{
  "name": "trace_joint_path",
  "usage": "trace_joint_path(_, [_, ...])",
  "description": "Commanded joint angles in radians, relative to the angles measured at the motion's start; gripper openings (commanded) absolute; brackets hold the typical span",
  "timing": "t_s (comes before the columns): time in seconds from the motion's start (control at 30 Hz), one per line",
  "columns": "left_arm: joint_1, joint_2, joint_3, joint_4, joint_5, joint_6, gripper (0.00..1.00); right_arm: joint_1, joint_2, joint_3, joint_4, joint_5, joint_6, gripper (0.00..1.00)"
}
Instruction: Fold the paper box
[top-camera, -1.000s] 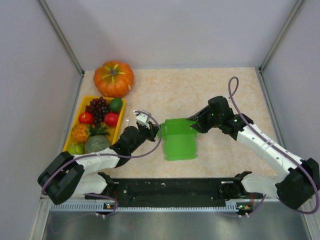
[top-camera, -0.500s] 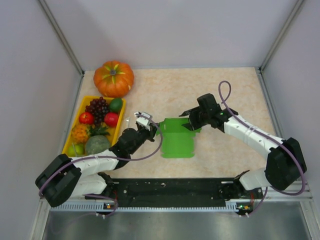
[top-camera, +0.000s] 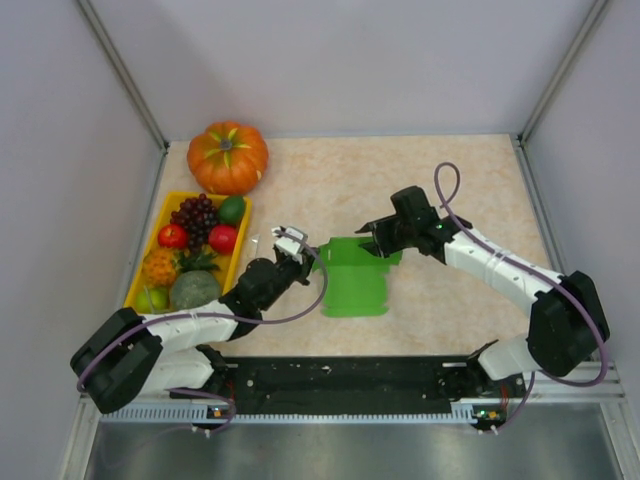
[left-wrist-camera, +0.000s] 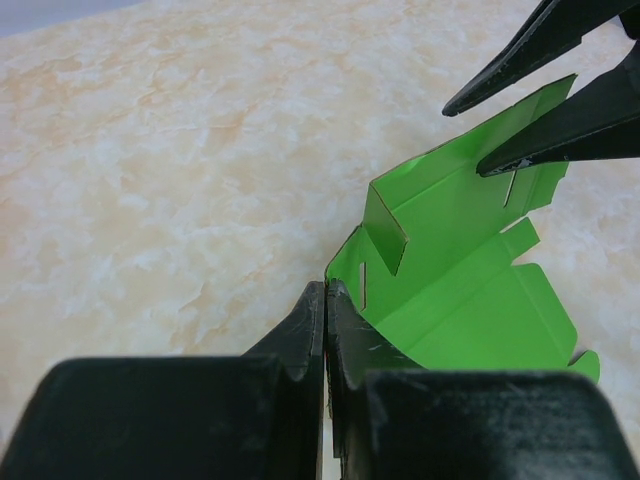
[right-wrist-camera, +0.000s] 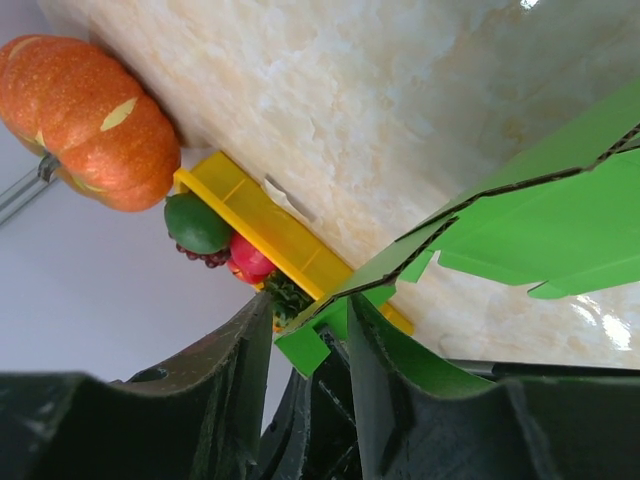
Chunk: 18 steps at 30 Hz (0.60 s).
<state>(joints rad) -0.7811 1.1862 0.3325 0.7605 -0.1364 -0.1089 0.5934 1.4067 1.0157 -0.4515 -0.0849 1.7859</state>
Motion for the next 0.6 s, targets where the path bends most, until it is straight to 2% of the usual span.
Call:
trace_joint_path(0.0, [-0.012,-0.023,-0.007,0.060,-0.017,0.028,0.00,0.014,0.015,0.035,0.028,-0.006,0.021,0.36])
trace_joint_path(0.1, [-0.018,-0.028,-0.006,0.054,-0.025,0.034,0.00,0.014,0.026,0.034,0.036,-0.016,0.026,0.35])
trace_joint_path(0.37, [-0.029,-0.025,-0.010,0.057,-0.049,0.028,0.00,0.019,0.028,0.015,0.060,-0.013,0.026,0.07])
trace_joint_path(0.4, [-0.029,-0.019,-0.013,0.065,-0.054,0.014,0.00,0.019,0.026,0.008,0.063,-0.010,0.026,0.00])
trace_joint_path(0.57, [-0.029,0.038,-0.021,0.099,-0.080,-0.035,0.00,0.026,0.023,-0.042,0.131,0.007,0.001,0.00])
